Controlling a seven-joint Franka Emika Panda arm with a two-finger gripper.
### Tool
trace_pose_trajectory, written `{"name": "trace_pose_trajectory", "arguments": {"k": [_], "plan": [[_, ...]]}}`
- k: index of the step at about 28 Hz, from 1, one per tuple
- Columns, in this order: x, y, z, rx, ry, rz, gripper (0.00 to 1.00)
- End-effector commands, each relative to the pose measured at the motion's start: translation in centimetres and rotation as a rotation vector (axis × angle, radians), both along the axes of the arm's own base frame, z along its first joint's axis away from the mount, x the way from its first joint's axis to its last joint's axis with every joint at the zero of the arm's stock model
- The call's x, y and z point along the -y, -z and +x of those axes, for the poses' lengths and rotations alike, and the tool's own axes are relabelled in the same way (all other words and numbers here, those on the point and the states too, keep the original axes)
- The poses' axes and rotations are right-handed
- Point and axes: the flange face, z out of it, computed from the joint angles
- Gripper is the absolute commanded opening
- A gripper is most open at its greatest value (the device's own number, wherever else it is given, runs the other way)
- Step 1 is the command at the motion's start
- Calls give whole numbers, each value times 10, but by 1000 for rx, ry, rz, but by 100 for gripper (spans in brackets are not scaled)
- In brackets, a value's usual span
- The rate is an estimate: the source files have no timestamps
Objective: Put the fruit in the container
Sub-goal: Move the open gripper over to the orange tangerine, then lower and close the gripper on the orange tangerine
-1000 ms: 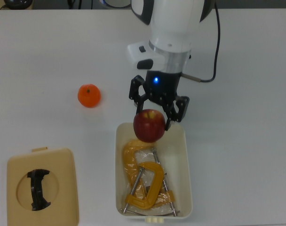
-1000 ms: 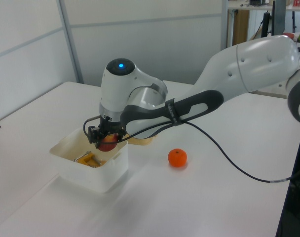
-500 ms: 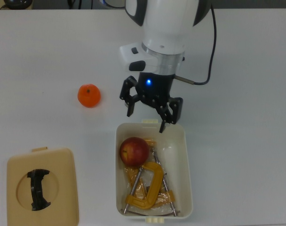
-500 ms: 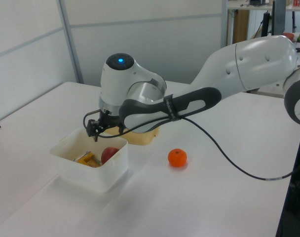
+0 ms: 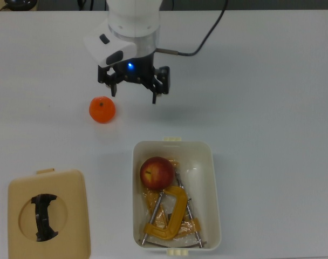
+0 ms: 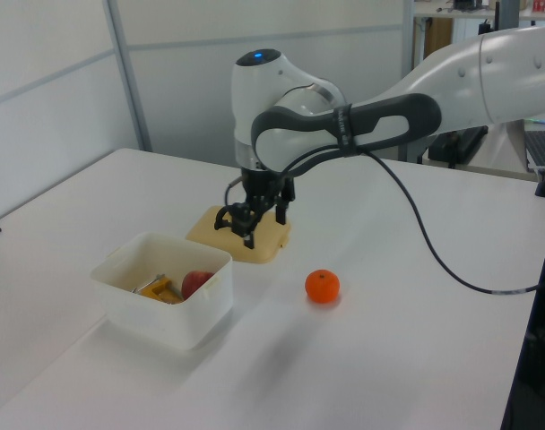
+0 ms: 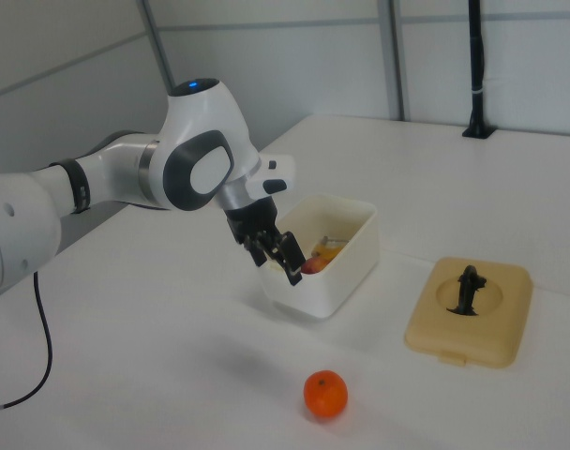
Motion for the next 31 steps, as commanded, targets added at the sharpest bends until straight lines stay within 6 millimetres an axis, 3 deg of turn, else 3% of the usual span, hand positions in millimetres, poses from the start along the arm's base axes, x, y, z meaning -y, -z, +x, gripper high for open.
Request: {"name": "trace_pose_trajectory", "arguments": {"k": [1, 17, 31], "plan": [[21, 34, -31, -86, -66, -13, 100], [81, 118, -49, -74, -75, -158, 100], [79, 169, -48, -92, -108, -187, 100]]}}
